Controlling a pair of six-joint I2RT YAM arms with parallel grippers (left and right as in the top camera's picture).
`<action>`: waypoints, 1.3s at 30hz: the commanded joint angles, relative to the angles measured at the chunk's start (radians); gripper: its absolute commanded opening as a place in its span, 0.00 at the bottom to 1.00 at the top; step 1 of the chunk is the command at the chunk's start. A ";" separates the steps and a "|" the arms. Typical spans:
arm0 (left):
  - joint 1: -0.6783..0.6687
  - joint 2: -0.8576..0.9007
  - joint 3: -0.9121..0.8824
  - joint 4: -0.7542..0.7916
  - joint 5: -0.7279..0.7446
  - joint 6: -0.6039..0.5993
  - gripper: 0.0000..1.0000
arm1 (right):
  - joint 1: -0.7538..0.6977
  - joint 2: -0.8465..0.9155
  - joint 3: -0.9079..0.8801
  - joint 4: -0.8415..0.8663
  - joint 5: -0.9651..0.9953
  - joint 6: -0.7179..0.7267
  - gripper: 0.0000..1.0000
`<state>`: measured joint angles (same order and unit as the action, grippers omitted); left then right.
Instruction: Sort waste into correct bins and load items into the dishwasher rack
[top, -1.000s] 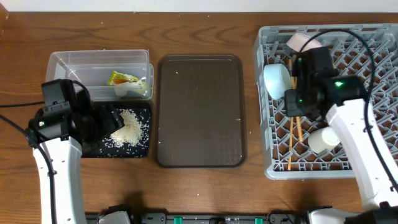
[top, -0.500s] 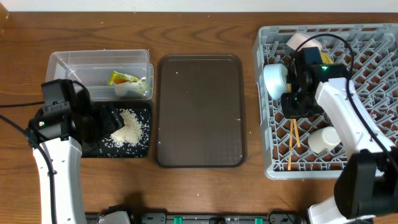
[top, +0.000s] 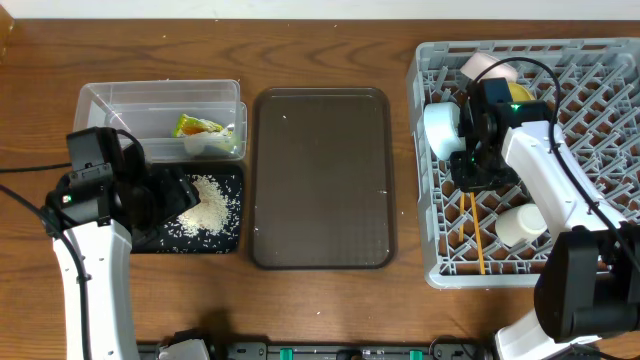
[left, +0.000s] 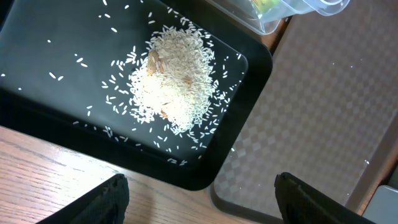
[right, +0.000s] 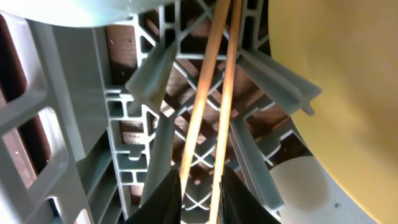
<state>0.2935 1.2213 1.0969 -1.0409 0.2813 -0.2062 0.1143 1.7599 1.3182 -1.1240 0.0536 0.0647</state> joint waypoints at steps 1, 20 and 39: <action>0.004 0.002 0.004 -0.006 -0.005 0.005 0.78 | -0.011 -0.050 -0.004 -0.001 -0.021 0.031 0.21; -0.294 0.015 0.004 0.009 -0.011 0.159 0.78 | -0.137 -0.381 -0.013 0.000 -0.246 -0.018 0.56; -0.304 -0.325 -0.158 -0.032 -0.065 0.142 0.78 | -0.139 -0.826 -0.463 0.264 -0.207 0.097 0.99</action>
<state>-0.0116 1.0073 0.9848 -1.0946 0.2287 -0.0517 -0.0223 1.0573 0.9138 -0.8856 -0.1883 0.1078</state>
